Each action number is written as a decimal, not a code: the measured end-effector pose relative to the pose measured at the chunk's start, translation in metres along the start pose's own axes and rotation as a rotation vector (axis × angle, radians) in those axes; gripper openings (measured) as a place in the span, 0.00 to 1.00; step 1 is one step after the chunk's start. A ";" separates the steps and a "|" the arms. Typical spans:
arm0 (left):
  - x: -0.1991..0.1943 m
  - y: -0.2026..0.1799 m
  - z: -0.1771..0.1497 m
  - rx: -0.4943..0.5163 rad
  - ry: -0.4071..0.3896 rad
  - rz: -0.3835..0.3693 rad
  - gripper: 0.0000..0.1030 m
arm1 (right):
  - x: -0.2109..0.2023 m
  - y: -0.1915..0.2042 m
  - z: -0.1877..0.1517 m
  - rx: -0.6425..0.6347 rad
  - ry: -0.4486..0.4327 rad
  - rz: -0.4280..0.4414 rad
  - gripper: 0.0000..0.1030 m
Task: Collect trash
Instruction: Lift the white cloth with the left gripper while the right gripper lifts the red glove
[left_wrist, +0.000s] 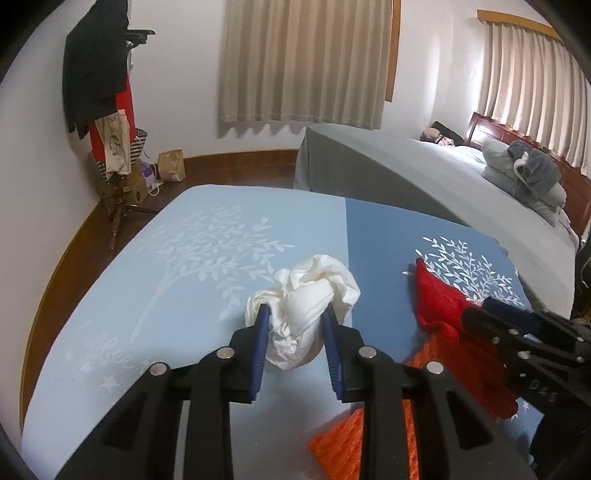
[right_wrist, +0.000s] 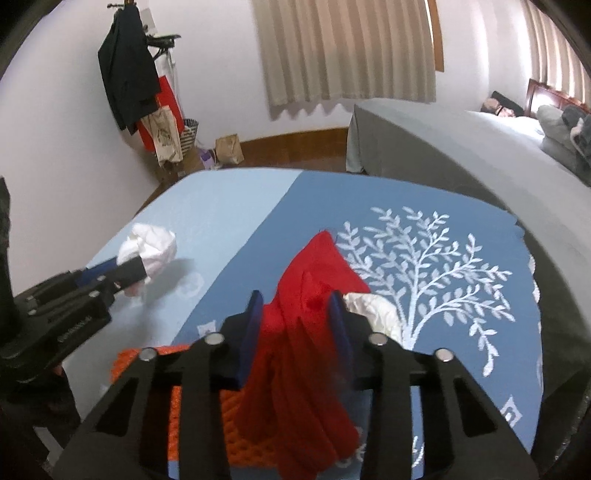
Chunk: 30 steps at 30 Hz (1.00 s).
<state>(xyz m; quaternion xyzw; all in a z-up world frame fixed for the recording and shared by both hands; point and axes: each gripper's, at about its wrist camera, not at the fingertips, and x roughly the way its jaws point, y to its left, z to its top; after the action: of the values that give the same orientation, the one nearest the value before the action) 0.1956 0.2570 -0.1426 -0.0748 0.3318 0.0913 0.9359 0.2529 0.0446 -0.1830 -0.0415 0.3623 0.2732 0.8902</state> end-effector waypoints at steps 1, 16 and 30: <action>-0.001 0.000 0.000 0.000 -0.001 0.000 0.28 | 0.001 0.000 -0.001 -0.001 0.005 0.004 0.25; -0.017 -0.013 0.003 0.024 -0.031 -0.013 0.28 | -0.022 -0.001 0.009 0.010 -0.049 0.064 0.07; -0.009 -0.005 0.001 0.013 -0.015 0.008 0.28 | 0.022 0.001 0.001 -0.017 0.071 0.021 0.16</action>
<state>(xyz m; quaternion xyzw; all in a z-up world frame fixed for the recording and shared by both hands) 0.1905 0.2512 -0.1355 -0.0668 0.3254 0.0934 0.9386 0.2658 0.0558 -0.1968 -0.0548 0.3920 0.2840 0.8733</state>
